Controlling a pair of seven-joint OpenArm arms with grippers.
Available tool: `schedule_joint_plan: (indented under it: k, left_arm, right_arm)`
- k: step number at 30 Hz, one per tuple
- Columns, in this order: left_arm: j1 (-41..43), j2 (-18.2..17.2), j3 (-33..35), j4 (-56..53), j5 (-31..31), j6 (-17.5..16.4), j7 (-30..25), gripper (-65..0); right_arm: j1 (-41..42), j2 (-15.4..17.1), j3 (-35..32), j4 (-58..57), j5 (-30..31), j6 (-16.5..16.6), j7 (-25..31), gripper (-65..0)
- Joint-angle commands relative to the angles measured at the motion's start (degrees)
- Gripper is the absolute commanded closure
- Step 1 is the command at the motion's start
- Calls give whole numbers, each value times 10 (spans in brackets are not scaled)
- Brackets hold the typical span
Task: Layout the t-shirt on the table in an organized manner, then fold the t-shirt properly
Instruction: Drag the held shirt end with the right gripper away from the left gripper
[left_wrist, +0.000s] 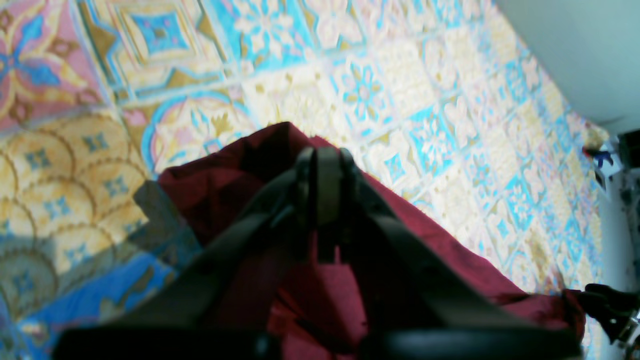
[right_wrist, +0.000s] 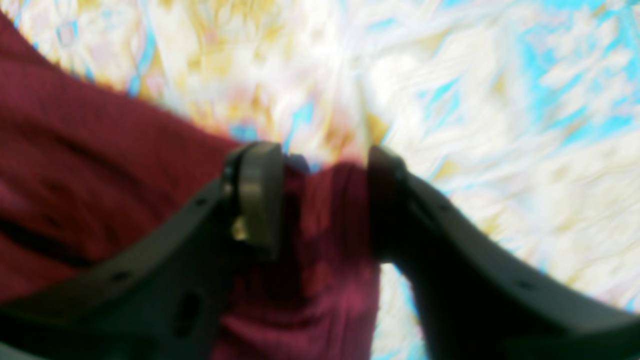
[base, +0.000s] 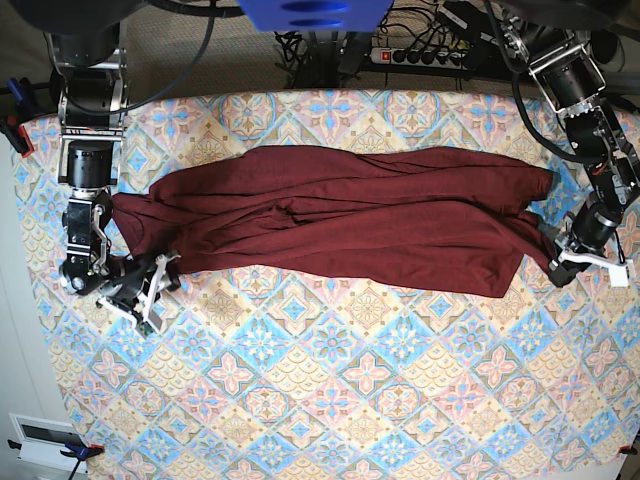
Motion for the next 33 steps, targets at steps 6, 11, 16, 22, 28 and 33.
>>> schedule_joint_plan:
  k: [6, 11, 16, 22, 28, 33]
  left_arm:
    - [-30, -11, 14, 8, -10, -4, -11, 0]
    - [-44, -11, 26, 11, -15, -4, -12, 0]
    - [-77, 5, 25, 13, -16, -4, -4, 0]
    - [-94, 18, 22, 57, -25, -5, 10, 0]
    - [-93, 15, 12, 61, -74, -5, 10, 0]
    - [-96, 14, -82, 60, -71, -5, 14, 0]
  right_arm:
    - [8, 11, 21, 20, 1, 1, 3, 0]
    - [-47, 12, 135, 124, 1, 1, -22, 0]
    - [-96, 12, 216, 226, 2, 1, -66, 0]
    - [-165, 12, 291, 319, 49, 1, -98, 0]
    - [-214, 14, 347, 332, 104, 1, -110, 0]
    - [-222, 15, 380, 333, 104, 1, -109, 0]
